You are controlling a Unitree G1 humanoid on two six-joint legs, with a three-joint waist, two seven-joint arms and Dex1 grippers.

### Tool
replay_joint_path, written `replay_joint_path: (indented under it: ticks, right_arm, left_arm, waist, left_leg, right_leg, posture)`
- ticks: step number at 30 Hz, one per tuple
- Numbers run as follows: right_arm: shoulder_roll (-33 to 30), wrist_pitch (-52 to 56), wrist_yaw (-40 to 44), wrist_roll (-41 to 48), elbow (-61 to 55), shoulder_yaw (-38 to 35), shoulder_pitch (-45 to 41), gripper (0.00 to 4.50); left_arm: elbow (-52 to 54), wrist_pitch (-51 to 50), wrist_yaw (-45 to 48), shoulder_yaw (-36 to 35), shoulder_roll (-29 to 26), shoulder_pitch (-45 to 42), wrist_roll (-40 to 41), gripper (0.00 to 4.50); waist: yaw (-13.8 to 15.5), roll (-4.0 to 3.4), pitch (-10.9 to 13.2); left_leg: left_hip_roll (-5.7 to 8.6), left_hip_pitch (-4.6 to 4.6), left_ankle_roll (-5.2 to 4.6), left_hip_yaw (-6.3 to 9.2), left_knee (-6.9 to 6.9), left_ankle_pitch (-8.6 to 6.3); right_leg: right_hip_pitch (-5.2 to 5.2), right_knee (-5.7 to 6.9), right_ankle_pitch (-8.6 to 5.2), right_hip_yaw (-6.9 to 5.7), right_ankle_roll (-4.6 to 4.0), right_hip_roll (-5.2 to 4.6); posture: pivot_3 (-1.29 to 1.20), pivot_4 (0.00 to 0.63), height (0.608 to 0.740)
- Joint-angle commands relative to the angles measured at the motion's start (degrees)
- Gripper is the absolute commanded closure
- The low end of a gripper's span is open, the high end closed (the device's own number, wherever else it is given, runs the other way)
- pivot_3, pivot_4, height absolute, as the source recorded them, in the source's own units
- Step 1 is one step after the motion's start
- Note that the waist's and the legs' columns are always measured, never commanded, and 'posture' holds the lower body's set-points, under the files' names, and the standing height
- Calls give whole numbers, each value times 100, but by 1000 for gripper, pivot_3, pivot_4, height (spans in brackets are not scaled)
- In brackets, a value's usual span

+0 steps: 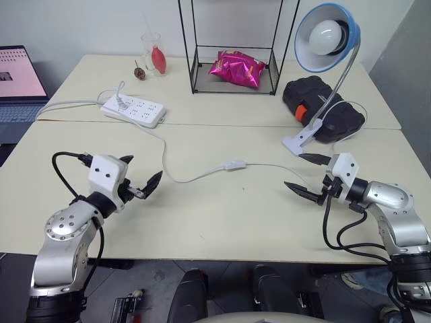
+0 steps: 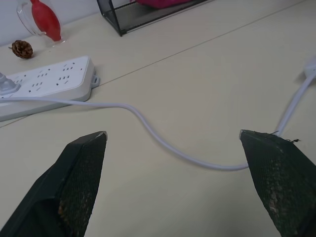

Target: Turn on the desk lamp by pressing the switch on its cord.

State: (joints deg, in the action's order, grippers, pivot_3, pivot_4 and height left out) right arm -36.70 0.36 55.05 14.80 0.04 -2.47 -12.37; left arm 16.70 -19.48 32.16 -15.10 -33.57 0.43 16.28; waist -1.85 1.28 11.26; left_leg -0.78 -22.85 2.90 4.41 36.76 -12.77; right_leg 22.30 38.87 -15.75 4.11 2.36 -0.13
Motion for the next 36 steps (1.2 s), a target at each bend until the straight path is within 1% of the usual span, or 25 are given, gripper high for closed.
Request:
replay_joint_path:
  ticks: [1,4,7,11,15,17,20,25,28,31,34,36]
  right_arm:
    - [15,-52,26,100,-118,-34,-71,0]
    - [35,-58,5,90,-118,-32,-70,0]
    - [63,-66,-28,64,-113,-20,-65,0]
    - [128,-70,-104,36,-108,-14,-31,0]
    - [165,-19,-165,46,-174,-29,-12,0]
    - [181,43,-202,75,-215,-31,-25,0]
    - [194,145,-273,80,-257,-18,-49,0]
    - [239,483,-532,63,-596,-3,6,0]
    - [263,1180,-811,273,-1107,-87,153,0]
    - [283,2079,-1175,547,-1784,-164,305,0]
    - [224,3162,-1547,891,-2521,-224,397,0]
    - [192,3667,-1651,1153,-2940,-241,420,0]
  left_arm:
    - [245,138,75,-7,-96,-9,-16,22]
    - [302,81,61,48,-128,-9,-72,22]
    - [391,-7,101,-43,-60,-67,138,22]
    - [496,239,300,-23,-106,4,191,22]
    - [412,267,392,-66,-116,-38,260,22]
    - [333,262,582,-67,-155,-88,387,22]
    - [233,347,859,115,-261,-138,333,22]
    - [-94,267,1005,452,-130,-614,410,22]
    - [-495,127,1161,750,-9,-1072,452,22]
    - [-896,-46,1366,1004,127,-1549,567,22]
    - [-1455,-574,1544,1221,392,-2164,807,22]
    - [-1872,-764,1680,1353,536,-2516,847,22]
  waist:
    - [0,0,0]
    - [-1,0,0]
    - [0,0,0]
    - [0,0,0]
    - [0,0,0]
    - [-1,0,0]
    - [-1,0,1]
    - [1,0,1]
    - [9,1,1]
    - [8,1,1]
    - [7,2,2]
    - [6,2,3]
  left_leg:
    - [0,0,0,0,0,0]
    - [0,0,0,0,0,0]
    - [0,-1,0,0,-1,0]
    - [-1,0,0,0,-2,0]
    - [0,0,0,0,-3,0]
    - [0,0,0,0,-3,0]
    - [0,0,0,0,-3,0]
    - [0,-1,0,0,-4,0]
    - [1,-3,0,1,-4,0]
    - [3,-5,0,4,-4,0]
    - [6,-7,0,5,-7,0]
    - [5,-9,0,10,-7,0]
  right_leg:
    - [0,0,0,0,0,0]
    - [0,0,-1,-1,-1,0]
    - [0,-1,-2,0,-4,0]
    - [0,-1,-4,0,-6,0]
    - [1,-1,-6,0,-9,0]
    - [1,-1,-6,0,-9,0]
    - [1,-1,-6,-1,-10,0]
    - [2,-1,-7,-1,-11,0]
    - [1,-1,-6,-2,-9,1]
    - [2,-1,1,-2,13,1]
    - [4,-2,5,-3,25,2]
    - [4,-2,5,-6,27,5]
  posture:
    - [0,150,740]
    - [0,150,740]
    - [0,150,740]
    - [0,150,740]
    - [0,150,740]
    - [0,150,740]
    - [0,150,740]
    - [0,150,740]
    - [0,150,740]
    - [0,150,740]
    - [0,150,740]
    - [0,150,740]
